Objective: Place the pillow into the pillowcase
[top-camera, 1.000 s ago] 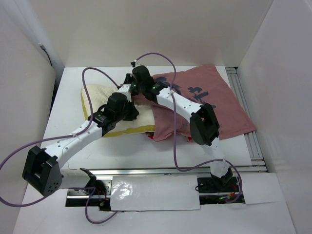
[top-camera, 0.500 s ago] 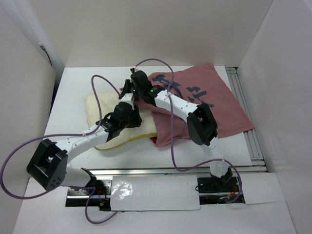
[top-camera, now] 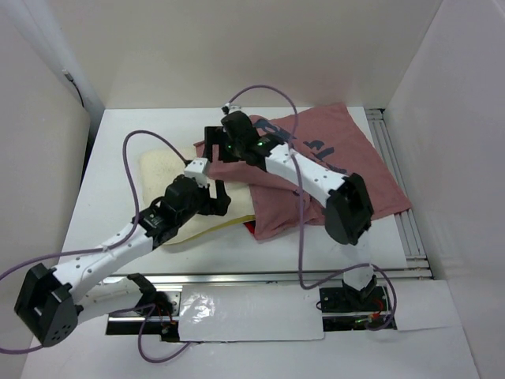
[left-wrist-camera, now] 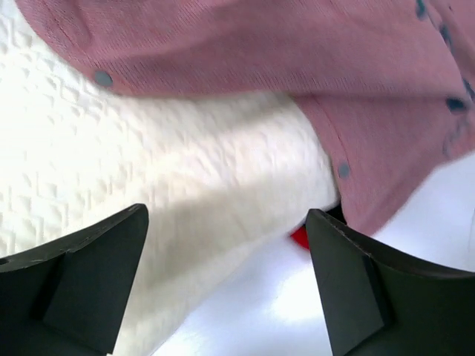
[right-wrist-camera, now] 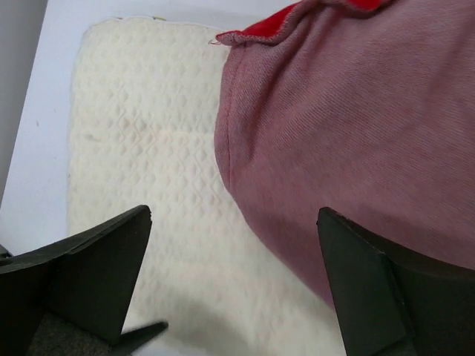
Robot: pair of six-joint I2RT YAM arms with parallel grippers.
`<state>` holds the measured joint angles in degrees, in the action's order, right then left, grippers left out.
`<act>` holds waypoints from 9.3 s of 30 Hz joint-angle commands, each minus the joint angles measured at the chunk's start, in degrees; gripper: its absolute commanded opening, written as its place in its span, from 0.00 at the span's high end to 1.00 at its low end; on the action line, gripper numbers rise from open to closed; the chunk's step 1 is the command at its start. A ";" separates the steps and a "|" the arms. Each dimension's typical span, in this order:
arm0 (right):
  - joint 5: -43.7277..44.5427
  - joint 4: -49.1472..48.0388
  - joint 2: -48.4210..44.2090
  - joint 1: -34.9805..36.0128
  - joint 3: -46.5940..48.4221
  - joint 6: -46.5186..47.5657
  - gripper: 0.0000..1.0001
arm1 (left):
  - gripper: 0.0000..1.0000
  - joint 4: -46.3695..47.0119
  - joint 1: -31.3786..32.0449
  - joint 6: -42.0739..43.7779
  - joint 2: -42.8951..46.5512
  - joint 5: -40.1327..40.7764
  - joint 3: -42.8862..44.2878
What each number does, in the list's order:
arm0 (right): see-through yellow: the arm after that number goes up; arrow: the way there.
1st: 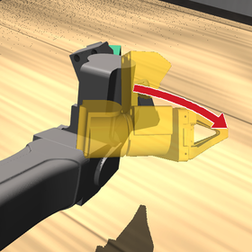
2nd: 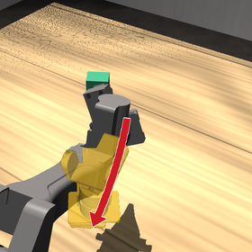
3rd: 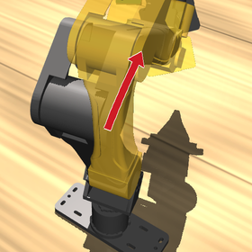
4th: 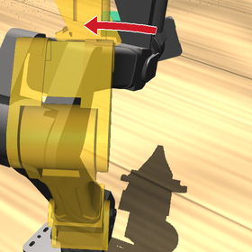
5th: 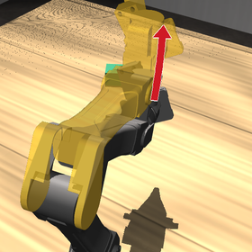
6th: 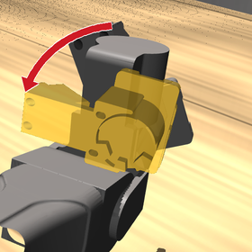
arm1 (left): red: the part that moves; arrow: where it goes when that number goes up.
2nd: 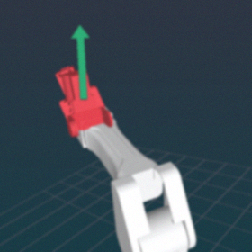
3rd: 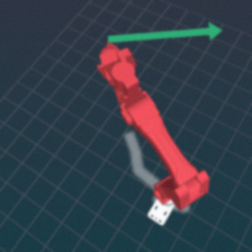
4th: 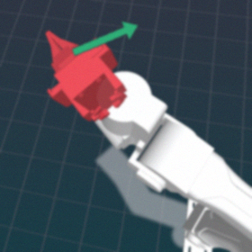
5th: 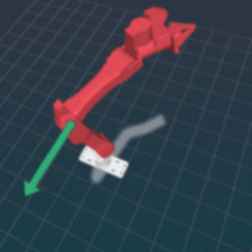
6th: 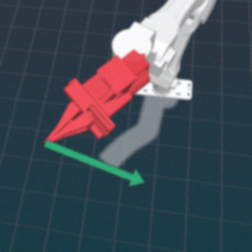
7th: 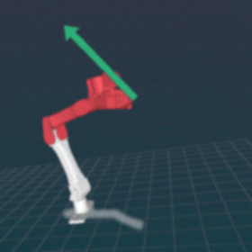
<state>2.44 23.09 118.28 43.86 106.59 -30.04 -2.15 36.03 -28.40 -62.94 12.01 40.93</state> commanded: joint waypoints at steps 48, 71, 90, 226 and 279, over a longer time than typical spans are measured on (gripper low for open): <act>-29.82 -11.10 -35.13 12.57 -35.13 12.54 1.00 | 1.00 19.37 2.99 -6.46 1.15 -9.02 -3.93; -24.01 -2.27 -43.30 5.98 -40.41 20.11 0.29 | 0.01 -15.75 3.52 -20.72 18.18 7.49 -2.27; 16.88 10.56 11.39 4.84 20.65 23.01 0.26 | 0.01 -15.19 -27.50 -13.11 -7.19 -3.47 9.36; 7.14 -2.95 -37.08 4.75 -54.72 6.57 0.04 | 0.68 17.45 -6.24 2.30 -23.19 -19.66 1.16; -42.10 -9.65 -49.54 11.60 -47.61 21.53 0.41 | 0.00 11.05 0.09 -9.29 3.06 -24.60 -8.49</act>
<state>-38.94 12.03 73.49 53.36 59.24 -7.97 14.72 35.77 -36.36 -65.34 -17.19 33.95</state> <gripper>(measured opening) 0.567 0.895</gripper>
